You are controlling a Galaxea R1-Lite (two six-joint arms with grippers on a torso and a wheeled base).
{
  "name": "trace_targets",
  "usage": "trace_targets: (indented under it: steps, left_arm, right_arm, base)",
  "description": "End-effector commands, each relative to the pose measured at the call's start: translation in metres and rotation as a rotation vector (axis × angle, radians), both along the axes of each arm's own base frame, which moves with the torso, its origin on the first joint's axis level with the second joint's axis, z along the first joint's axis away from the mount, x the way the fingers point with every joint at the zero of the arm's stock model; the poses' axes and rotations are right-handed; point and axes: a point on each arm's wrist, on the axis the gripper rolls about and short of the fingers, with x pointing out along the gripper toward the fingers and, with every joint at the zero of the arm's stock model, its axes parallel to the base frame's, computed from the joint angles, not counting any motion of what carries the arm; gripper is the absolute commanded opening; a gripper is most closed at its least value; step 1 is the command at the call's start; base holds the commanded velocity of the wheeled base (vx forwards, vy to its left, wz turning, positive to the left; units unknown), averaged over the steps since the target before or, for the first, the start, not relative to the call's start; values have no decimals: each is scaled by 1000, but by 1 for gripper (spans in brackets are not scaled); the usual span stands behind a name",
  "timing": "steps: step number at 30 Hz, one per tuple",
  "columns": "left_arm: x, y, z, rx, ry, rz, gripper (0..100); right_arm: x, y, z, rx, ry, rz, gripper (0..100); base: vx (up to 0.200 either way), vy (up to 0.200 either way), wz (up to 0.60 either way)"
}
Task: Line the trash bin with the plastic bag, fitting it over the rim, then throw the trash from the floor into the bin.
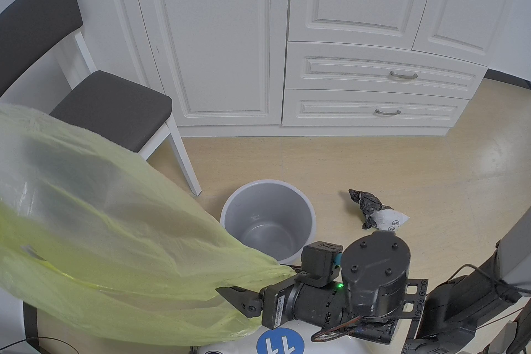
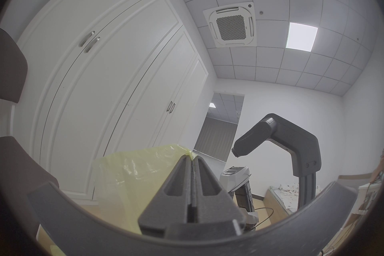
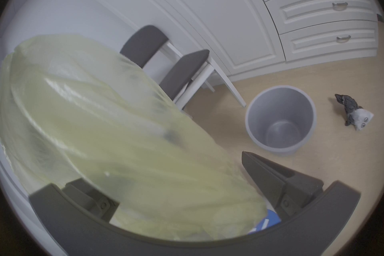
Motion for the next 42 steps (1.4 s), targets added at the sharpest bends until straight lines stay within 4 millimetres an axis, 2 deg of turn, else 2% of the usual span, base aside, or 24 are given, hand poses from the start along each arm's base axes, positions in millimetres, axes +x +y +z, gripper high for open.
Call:
trace_targets:
  steps: [1, 17, 18, 25, 31, 33, 34, 35, 42]
  left_arm:
    - [1, 0, 0, -2, 8, -6, 0]
    - [1, -1, 0, -3, 11, -7, 0]
    - [1, -1, 0, -3, 11, -7, 0]
    - [5, -4, -2, 10, 30, -7, 0]
    - [21, -14, -11, 62, 114, -4, 0]
    - [21, -14, -11, 62, 114, -4, 0]
    - [33, -22, -15, 93, 163, 4, 0]
    - [37, -24, -18, 103, 180, 7, 0]
    - [47, -30, -25, 166, 271, 21, 0]
  right_arm:
    - [2, 4, -21, -18, 17, -1, 100]
    - [-2, 0, -22, -29, 7, 5, 100]
    - [-2, 0, -21, -27, 5, 5, 0]
    - [0, -12, -8, -33, -41, -8, 0]
    - [20, -35, 10, -64, -151, -118, 0]
    - [20, -35, 10, -64, -151, -118, 0]
    - [27, -51, 30, -60, -178, -167, 0]
    - [30, -55, 37, -59, -181, -183, 0]
    - [40, -73, 82, -78, -173, -338, 0]
  base:
    - [0, 0, 0]
    - [0, 0, 0]
    - [0, 0, 0]
    - [0, 0, 0]
    - [0, 0, 0]
    - [0, 0, 0]
    - [0, 0, 0]
    - [0, 0, 0]
    - [0, 0, 0]
